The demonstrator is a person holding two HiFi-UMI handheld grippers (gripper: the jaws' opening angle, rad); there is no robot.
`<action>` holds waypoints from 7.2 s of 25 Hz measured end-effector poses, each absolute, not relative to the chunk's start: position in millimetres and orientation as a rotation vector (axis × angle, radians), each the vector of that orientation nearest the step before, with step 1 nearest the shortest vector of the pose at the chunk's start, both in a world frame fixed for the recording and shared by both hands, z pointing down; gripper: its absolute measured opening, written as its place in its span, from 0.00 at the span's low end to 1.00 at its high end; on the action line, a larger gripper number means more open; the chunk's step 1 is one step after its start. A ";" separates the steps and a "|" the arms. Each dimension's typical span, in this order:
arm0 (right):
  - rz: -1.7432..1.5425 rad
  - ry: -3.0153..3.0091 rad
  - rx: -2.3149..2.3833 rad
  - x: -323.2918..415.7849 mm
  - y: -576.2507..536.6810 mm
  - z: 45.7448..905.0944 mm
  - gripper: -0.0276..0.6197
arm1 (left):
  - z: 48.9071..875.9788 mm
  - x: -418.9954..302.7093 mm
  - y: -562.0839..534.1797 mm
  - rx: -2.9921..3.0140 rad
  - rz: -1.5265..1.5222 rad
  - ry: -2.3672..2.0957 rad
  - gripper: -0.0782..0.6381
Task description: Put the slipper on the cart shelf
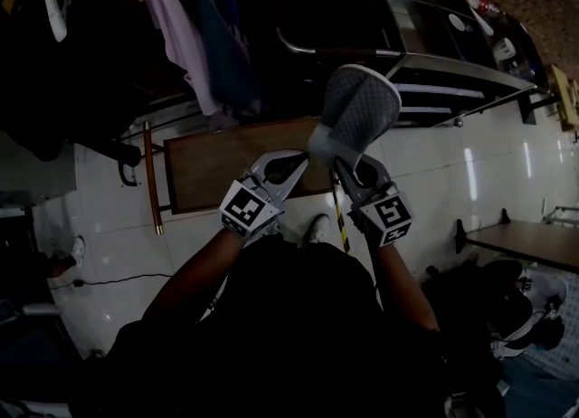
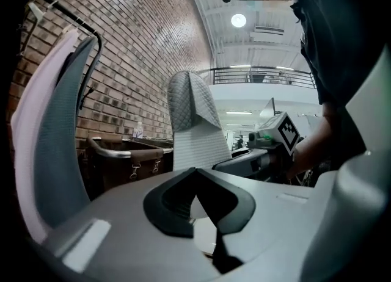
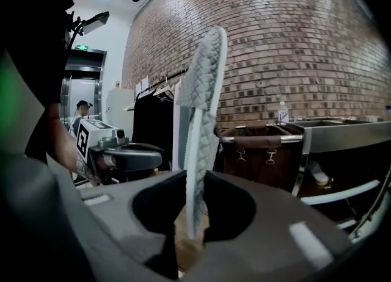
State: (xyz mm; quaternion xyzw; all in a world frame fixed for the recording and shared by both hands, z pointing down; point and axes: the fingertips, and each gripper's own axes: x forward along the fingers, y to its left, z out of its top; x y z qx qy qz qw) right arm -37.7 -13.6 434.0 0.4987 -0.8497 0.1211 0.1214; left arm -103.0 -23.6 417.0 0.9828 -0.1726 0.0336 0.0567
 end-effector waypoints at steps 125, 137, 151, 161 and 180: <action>1.491 -2.367 1.359 384.2 -268.1 696.4 0.29 | 518.7 311.8 -125.2 2.869 0.318 -0.528 0.11; 1.149 -2.294 1.645 429.1 -275.5 673.8 0.45 | 515.4 313.8 -126.4 2.879 0.305 -0.525 0.11; 0.760 -2.449 1.583 392.3 -185.4 592.1 0.44 | 493.4 284.6 -109.3 2.953 0.268 -0.481 0.11; 0.379 -2.722 1.411 284.2 -120.7 448.3 0.23 | 406.6 220.5 -91.5 3.005 0.066 -0.542 0.11; 0.122 -2.910 0.922 136.6 -37.4 371.8 0.05 | 369.5 118.5 -35.6 2.964 0.003 -0.868 0.11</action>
